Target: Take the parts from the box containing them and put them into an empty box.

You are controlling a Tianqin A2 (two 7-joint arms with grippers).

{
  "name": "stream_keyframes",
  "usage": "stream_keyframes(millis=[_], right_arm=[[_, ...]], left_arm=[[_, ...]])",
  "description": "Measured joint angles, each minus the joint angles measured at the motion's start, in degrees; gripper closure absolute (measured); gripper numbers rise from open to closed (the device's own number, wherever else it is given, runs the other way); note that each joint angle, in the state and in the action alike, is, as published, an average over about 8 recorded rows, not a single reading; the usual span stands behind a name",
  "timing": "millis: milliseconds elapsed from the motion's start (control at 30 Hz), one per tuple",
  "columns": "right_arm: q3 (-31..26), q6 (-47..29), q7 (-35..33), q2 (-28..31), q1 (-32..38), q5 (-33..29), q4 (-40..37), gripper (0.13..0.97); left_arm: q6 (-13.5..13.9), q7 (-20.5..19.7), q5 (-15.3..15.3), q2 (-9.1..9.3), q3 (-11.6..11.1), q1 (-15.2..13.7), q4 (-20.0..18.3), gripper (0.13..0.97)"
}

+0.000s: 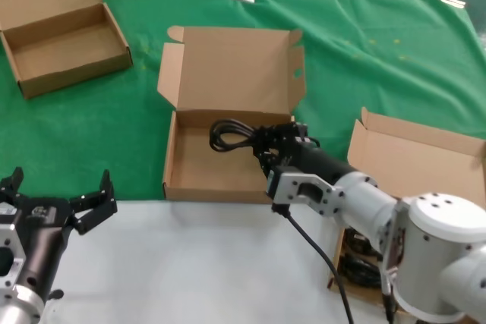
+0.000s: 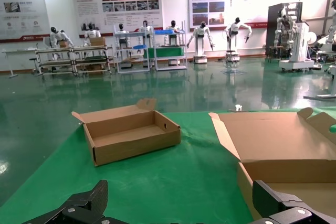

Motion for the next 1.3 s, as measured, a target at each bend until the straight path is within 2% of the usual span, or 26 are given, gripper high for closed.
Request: stream_keyframes(millis=[200, 400, 567, 867, 1167, 1300], right_arm=[[0.0, -1.3, -3.0, -4.1, 1.1, 0.0, -7.1, 0.868], [0.0, -2.0, -4.0, -6.3, 1.8, 0.0, -11.0, 0.866], [0.0, -2.2, -3.8, -6.7, 2.1, 0.0, -11.3, 0.865], [0.0, -2.0, -3.1, -6.0, 1.8, 0.0, -9.1, 0.804], [0.0, -0.8, -2.0, -3.8, 1.5, 0.0, -5.6, 0.680], [0.0, 0.9, -0.3, -1.0, 1.4, 0.0, -0.9, 0.586]], left_arm=[[0.0, 0.0, 0.0, 0.00, 0.0, 0.0, 0.0, 0.132], [0.0, 0.0, 0.0, 0.00, 0.0, 0.0, 0.0, 0.132], [0.0, 0.0, 0.0, 0.00, 0.0, 0.0, 0.0, 0.132], [0.0, 0.0, 0.0, 0.00, 0.0, 0.0, 0.0, 0.132], [0.0, 0.0, 0.0, 0.00, 0.0, 0.0, 0.0, 0.132], [0.0, 0.0, 0.0, 0.00, 0.0, 0.0, 0.0, 0.132]])
